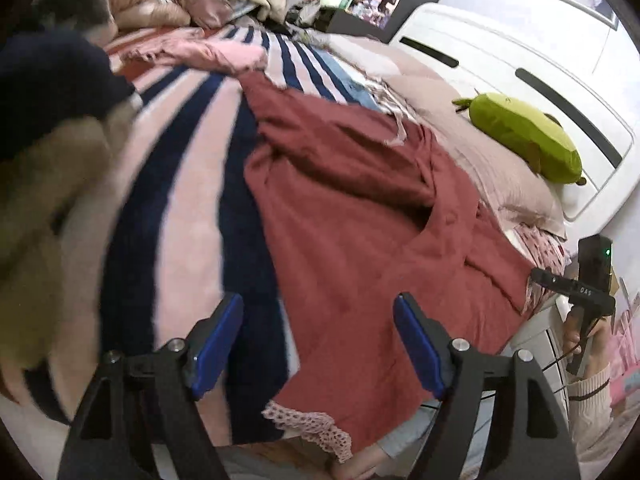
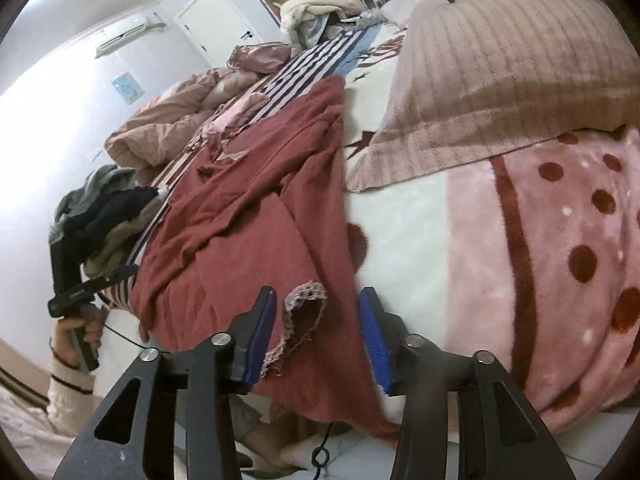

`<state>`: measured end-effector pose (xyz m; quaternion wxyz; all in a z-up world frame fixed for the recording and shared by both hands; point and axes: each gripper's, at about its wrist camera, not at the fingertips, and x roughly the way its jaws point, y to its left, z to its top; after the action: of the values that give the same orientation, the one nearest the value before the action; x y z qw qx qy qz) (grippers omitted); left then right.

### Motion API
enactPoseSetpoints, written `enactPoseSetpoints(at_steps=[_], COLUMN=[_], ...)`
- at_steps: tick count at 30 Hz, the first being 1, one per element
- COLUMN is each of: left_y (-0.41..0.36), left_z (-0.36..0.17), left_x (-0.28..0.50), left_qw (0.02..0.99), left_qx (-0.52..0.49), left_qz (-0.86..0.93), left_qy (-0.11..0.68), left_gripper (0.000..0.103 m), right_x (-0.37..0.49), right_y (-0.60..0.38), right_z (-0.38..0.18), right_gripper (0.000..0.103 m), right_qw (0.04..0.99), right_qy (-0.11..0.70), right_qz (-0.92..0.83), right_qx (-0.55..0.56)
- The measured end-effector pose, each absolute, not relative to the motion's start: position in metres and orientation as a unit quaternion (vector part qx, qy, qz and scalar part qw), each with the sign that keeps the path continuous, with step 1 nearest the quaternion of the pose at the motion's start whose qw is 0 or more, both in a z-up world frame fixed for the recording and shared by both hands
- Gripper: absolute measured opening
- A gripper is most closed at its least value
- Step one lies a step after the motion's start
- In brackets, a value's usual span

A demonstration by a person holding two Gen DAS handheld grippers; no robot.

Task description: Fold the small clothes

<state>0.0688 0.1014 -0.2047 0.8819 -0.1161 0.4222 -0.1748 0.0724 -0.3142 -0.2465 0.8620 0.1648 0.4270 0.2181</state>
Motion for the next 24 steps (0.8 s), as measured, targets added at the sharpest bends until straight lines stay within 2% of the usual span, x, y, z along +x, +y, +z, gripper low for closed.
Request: enactPoseSetpoints(at_steps=[1,2,4,7,13,15,17,18,19,20,21,24], left_y=[0.098,0.094,0.092,0.082,0.067,0.066,0.063,0.061,0.059,0.059,0.060,0.064], left_z=[-0.206,-0.206,-0.205,-0.207,-0.209,-0.209,-0.213,-0.213,-0.213,-0.212,-0.211,-0.200], left_x=[0.070,0.070,0.074,0.074,0.070,0.074,0.077,0.077,0.076,0.076,0.075,0.067], left_qw=[0.884,0.885,0.880,0.876,0.874,0.873,0.874,0.875,0.876,0.875,0.874,0.882], left_qx=[-0.111,-0.109,-0.123,-0.102,-0.083,-0.097,-0.109,-0.107,-0.108,-0.113,-0.123,-0.125], left_qz=[-0.173,-0.174,-0.187,-0.200,-0.217,-0.217,-0.208,-0.208,-0.210,-0.212,-0.214,-0.214], left_qy=[0.419,0.418,0.419,0.427,0.427,0.425,0.426,0.424,0.421,0.420,0.418,0.400], left_gripper=[0.074,0.074,0.074,0.066,0.063,0.047,0.026,0.023,0.012,0.008,0.007,0.007], right_x=[0.072,0.073,0.075,0.077,0.087,0.091,0.092,0.092,0.091,0.091,0.091,0.090], right_y=[-0.311,-0.309,-0.303,-0.292,-0.279,-0.274,-0.266,-0.261,-0.257,-0.254,-0.253,-0.258], right_z=[-0.247,-0.247,-0.251,-0.253,-0.256,-0.256,-0.255,-0.255,-0.254,-0.254,-0.255,-0.255], right_gripper=[0.050,0.052,0.052,0.053,0.053,0.053,0.053,0.051,0.040,0.020,0.012,0.008], right_qw=[0.860,0.857,0.848,0.843,0.827,0.824,0.826,0.829,0.833,0.835,0.836,0.836], right_qy=[0.426,0.427,0.437,0.444,0.464,0.468,0.466,0.463,0.460,0.459,0.460,0.454], right_qz=[0.225,0.234,0.253,0.270,0.289,0.291,0.292,0.292,0.289,0.285,0.281,0.279], right_qx=[0.165,0.166,0.161,0.137,0.131,0.133,0.122,0.111,0.102,0.098,0.101,0.129])
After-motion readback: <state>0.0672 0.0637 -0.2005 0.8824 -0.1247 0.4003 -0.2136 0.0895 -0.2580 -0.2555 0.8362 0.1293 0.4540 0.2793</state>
